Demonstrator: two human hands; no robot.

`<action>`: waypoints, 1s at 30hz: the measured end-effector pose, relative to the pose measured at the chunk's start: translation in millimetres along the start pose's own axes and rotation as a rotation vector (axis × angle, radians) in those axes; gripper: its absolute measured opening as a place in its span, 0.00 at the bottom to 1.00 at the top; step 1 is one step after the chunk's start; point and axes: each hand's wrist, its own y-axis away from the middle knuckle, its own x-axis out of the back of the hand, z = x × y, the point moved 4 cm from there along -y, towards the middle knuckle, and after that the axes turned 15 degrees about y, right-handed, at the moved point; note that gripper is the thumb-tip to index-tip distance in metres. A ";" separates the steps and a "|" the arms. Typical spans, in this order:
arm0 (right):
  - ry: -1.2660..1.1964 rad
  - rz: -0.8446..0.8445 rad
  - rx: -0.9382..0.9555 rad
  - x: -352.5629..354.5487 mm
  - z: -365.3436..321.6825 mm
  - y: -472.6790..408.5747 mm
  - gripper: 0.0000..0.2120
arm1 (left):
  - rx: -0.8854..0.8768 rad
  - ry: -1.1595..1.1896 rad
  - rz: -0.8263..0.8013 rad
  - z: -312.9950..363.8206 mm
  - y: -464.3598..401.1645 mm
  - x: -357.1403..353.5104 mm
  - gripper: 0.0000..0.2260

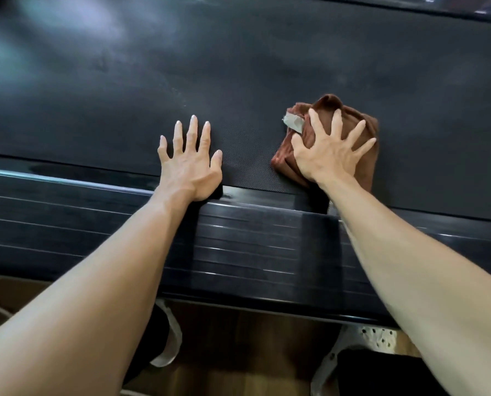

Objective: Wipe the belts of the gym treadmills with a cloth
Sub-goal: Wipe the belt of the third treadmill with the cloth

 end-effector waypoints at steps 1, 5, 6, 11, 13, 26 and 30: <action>-0.001 0.001 0.011 3.3 -14.8 -4.8 0.34 | 0.002 -0.001 -0.004 -0.4 0.4 0.0 0.29; 0.018 0.023 0.215 10.3 -74.6 16.6 0.36 | 0.007 -0.004 -0.010 -3.3 1.5 0.1 0.28; 0.012 0.038 0.274 9.8 -77.7 30.7 0.35 | 0.007 0.000 -0.009 -3.3 0.8 0.2 0.28; -0.028 0.052 0.247 -3.7 -13.6 56.7 0.32 | 0.004 0.004 0.001 -1.6 1.8 -1.7 0.28; -0.040 0.011 0.140 -3.3 0.3 31.1 0.29 | -0.001 0.001 -0.015 -0.4 0.3 -1.7 0.29; -0.023 0.071 0.397 2.0 -28.0 46.3 0.33 | 0.004 0.003 -0.044 -2.5 -0.5 0.9 0.28; -0.064 0.028 0.133 -1.4 5.3 1.3 0.29 | 0.004 -0.001 -0.046 -3.8 -2.1 0.3 0.28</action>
